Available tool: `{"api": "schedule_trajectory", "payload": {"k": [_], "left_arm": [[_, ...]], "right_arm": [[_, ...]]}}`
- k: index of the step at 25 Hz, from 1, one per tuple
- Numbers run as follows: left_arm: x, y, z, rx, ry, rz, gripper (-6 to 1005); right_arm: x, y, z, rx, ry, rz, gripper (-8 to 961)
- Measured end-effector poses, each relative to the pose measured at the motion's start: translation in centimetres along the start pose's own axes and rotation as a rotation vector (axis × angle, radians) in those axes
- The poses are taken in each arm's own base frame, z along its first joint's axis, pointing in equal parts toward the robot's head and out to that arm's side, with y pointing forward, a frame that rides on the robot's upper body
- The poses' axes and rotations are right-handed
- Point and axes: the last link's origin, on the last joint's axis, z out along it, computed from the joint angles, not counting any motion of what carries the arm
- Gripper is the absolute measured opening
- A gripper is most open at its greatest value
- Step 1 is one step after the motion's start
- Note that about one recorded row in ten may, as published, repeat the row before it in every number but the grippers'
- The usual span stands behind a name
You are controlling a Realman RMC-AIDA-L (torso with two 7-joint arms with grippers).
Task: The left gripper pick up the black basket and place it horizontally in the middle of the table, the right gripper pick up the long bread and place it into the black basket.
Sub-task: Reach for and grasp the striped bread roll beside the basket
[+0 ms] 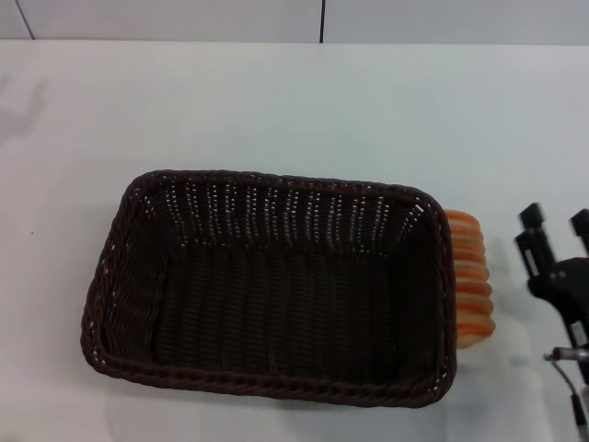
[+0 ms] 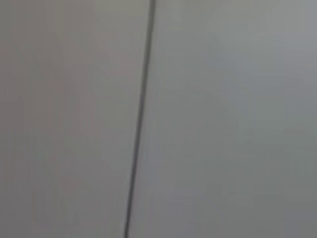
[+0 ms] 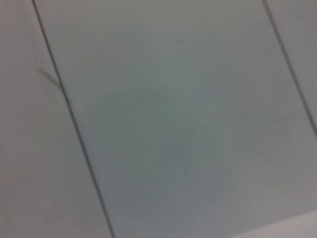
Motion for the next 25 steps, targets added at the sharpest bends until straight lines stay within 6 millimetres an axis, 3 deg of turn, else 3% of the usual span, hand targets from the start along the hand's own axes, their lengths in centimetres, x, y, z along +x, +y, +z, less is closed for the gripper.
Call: {"api": "schedule_trajectory", "payload": {"k": [11, 25], "left_arm": [[-0.2, -0.6, -1.0, 0.016, 0.009, -0.007, 575], [0.6, 0.0, -1.2, -0.034, 0.058, -0.013, 573]], "right_arm": [[1.8, 1.6, 0.8, -0.081, 0.123, 0.005, 575], [3.0, 0.8, 1.1, -0.081, 0.199, 0.049, 570]]}}
